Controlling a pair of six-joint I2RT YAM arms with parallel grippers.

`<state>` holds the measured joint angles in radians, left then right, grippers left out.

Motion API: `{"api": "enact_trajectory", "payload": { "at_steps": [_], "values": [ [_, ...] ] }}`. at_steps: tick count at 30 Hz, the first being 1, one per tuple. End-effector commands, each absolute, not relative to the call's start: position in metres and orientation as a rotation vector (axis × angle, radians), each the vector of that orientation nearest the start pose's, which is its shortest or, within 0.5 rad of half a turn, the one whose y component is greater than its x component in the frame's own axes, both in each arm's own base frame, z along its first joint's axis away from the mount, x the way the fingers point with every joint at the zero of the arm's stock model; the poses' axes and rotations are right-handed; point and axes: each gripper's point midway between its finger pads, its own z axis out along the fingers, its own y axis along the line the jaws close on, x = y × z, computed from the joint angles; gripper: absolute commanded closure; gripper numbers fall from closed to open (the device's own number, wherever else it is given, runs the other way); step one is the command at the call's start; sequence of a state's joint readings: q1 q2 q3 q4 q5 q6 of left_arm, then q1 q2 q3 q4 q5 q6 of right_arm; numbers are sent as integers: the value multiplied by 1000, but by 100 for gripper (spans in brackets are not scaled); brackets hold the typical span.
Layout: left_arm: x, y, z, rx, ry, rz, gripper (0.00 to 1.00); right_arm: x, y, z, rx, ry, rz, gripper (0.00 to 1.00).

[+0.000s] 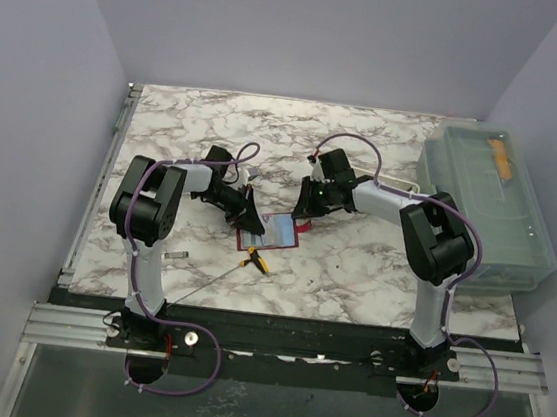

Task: Put the credit cards into the card holder
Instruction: Insert the credit card into the card holder.

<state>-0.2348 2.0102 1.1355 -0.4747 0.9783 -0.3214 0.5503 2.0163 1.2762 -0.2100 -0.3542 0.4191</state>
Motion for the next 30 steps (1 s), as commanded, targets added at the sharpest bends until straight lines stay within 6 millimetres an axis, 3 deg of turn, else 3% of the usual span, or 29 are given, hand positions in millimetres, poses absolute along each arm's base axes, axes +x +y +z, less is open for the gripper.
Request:
{"api": "enact_trajectory", "payload": {
  "at_steps": [1, 6, 10, 13, 17, 21, 26, 30],
  "values": [
    [270, -223, 19, 35, 2914, -1467, 100, 355, 291, -22, -353, 2674, 659, 87],
    [271, -219, 16, -13, 2940, -1412, 100, 358, 281, -17, -375, 2661, 577, 86],
    [275, -218, 18, -24, 2934, -1401, 100, 357, 275, 2, -417, 2612, 556, 71],
    [280, -219, 22, -45, 2926, -1393, 100, 349, 280, 7, -441, 2601, 613, 67],
    [291, -220, 27, -109, 2893, -1350, 83, 340, 285, -2, -432, 2625, 669, 67],
    [301, -226, 33, -195, 2833, -1383, 75, 331, 288, -14, -407, 2656, 686, 69],
    [308, -229, 30, -274, 2796, -1382, 77, 328, 288, -20, -388, 2669, 687, 71],
    [310, -228, 23, -307, 2777, -1359, 91, 326, 287, -22, -388, 2677, 679, 73]
  ]
}}
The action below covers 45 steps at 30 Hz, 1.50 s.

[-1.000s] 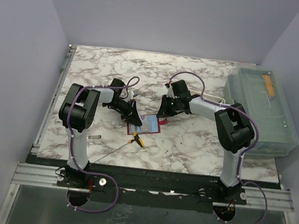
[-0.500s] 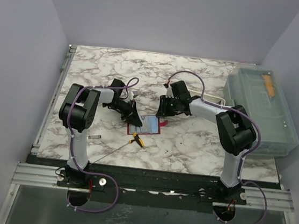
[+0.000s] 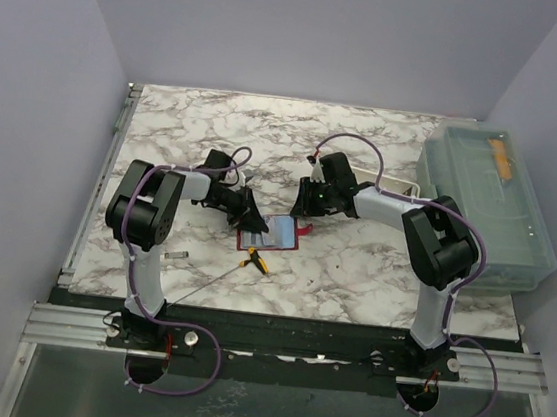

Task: Put the credit cards into the card holder
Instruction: Insert the credit card into the card holder.

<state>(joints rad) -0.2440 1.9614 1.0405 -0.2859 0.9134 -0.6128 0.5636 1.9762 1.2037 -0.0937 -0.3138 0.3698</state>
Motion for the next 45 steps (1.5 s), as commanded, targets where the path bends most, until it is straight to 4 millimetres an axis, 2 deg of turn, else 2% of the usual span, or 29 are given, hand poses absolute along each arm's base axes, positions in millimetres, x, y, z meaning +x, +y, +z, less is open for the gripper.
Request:
{"api": "enact_trajectory", "payload": {
  "at_steps": [1, 2, 13, 23, 30, 32, 36, 39, 41, 45],
  "values": [
    [308, -228, 20, -308, 2782, -1361, 96, 326, 287, -23, -385, 2679, 674, 73],
    [307, -228, 20, -304, 2786, -1369, 100, 326, 286, -24, -384, 2682, 665, 73],
    [283, -219, 18, -148, 2887, -1368, 100, 330, 283, -35, -413, 2684, 624, 77],
    [282, -216, 22, -91, 2900, -1452, 100, 331, 279, -45, -440, 2698, 586, 79],
    [281, -217, 15, -78, 2925, -1483, 100, 334, 281, -43, -445, 2693, 589, 79],
    [283, -216, 14, -85, 2926, -1471, 100, 335, 277, -37, -443, 2699, 556, 76],
    [285, -213, 12, -105, 2940, -1408, 100, 340, 266, -2, -410, 2696, 456, 59],
    [285, -213, 16, -91, 2924, -1417, 100, 330, 268, 13, -425, 2693, 518, 52],
    [286, -214, 17, -86, 2920, -1429, 100, 321, 274, 13, -447, 2693, 589, 51],
    [285, -218, 19, -79, 2906, -1500, 100, 311, 280, 0, -476, 2705, 611, 48]
  ]
}}
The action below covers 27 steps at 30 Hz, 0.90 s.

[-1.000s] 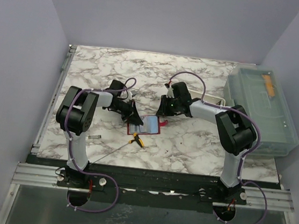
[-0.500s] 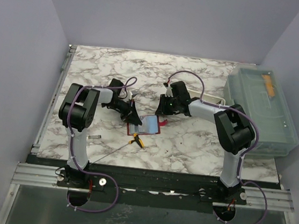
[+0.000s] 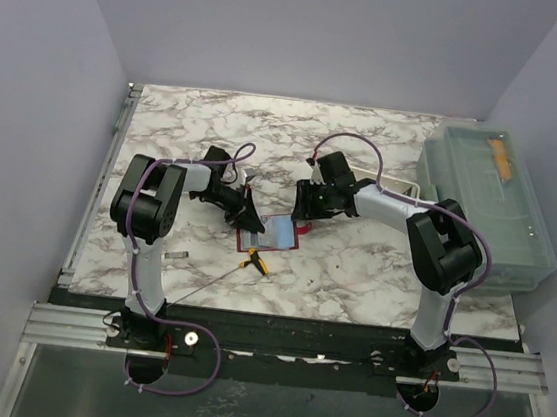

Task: Put the credit cards into the card holder
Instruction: Insert the credit card into the card holder.

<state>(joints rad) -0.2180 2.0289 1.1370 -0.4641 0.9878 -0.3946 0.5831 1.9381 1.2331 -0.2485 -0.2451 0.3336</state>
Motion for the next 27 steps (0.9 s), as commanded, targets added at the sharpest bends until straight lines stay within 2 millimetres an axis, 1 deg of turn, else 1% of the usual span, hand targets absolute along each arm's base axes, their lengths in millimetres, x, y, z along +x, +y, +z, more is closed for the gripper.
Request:
{"api": "enact_trajectory", "payload": {
  "at_steps": [1, 3, 4, 6, 10, 14, 18, 20, 22, 24, 25, 27],
  "values": [
    [284, -219, 19, -78, 2905, -1513, 100, 310, 283, -2, -479, 2701, 618, 48],
    [284, -219, 19, -82, 2906, -1523, 100, 311, 286, -8, -485, 2697, 624, 48],
    [285, -220, 20, -79, 2902, -1531, 100, 312, 286, -14, -482, 2705, 610, 49],
    [287, -221, 21, -84, 2900, -1537, 100, 316, 284, -21, -470, 2712, 577, 52],
    [291, -226, 20, -86, 2907, -1534, 100, 317, 290, -25, -480, 2699, 613, 66],
    [296, -238, 20, -49, 2914, -1528, 100, 314, 297, -30, -490, 2705, 672, 76],
    [301, -245, 17, -47, 2928, -1508, 100, 314, 301, -28, -474, 2702, 707, 79],
    [307, -243, 14, -66, 2942, -1430, 99, 315, 299, -27, -447, 2707, 680, 80],
    [311, -238, 14, -91, 2950, -1340, 89, 317, 295, -24, -428, 2708, 652, 80],
    [311, -233, 19, -107, 2944, -1270, 76, 317, 291, -20, -421, 2712, 631, 80],
    [309, -230, 22, -112, 2939, -1232, 71, 317, 289, -17, -413, 2712, 628, 79],
    [308, -223, 30, -111, 2918, -1156, 65, 316, 287, -12, -410, 2710, 627, 79]
  ]
}}
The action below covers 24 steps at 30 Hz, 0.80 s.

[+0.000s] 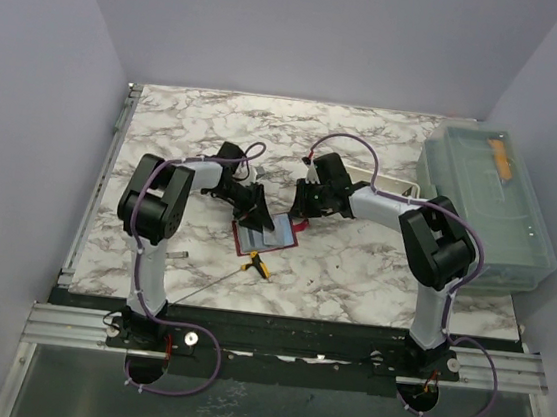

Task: Put the credit cards into the card holder
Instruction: Insert the credit card into the card holder.

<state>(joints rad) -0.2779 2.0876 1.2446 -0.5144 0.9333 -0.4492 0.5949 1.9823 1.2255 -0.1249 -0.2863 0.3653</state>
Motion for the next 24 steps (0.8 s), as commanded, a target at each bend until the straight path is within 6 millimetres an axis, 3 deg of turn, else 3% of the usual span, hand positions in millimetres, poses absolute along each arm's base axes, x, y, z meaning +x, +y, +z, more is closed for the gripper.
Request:
{"api": "enact_trajectory", "payload": {
  "at_steps": [1, 8, 14, 21, 24],
  "values": [
    [307, -219, 33, -114, 2911, -1118, 63, 316, 287, -9, -414, 2707, 630, 78],
    [302, -215, 48, -101, 2875, -1043, 57, 317, 288, -2, -429, 2705, 630, 77],
    [299, -218, 37, -87, 2906, -956, 56, 312, 294, -3, -436, 2713, 695, 77],
    [297, -241, 23, -36, 2949, -921, 56, 309, 295, -5, -434, 2718, 715, 77],
    [301, -257, 35, -11, 2904, -994, 56, 306, 297, -5, -429, 2718, 739, 77]
  ]
}}
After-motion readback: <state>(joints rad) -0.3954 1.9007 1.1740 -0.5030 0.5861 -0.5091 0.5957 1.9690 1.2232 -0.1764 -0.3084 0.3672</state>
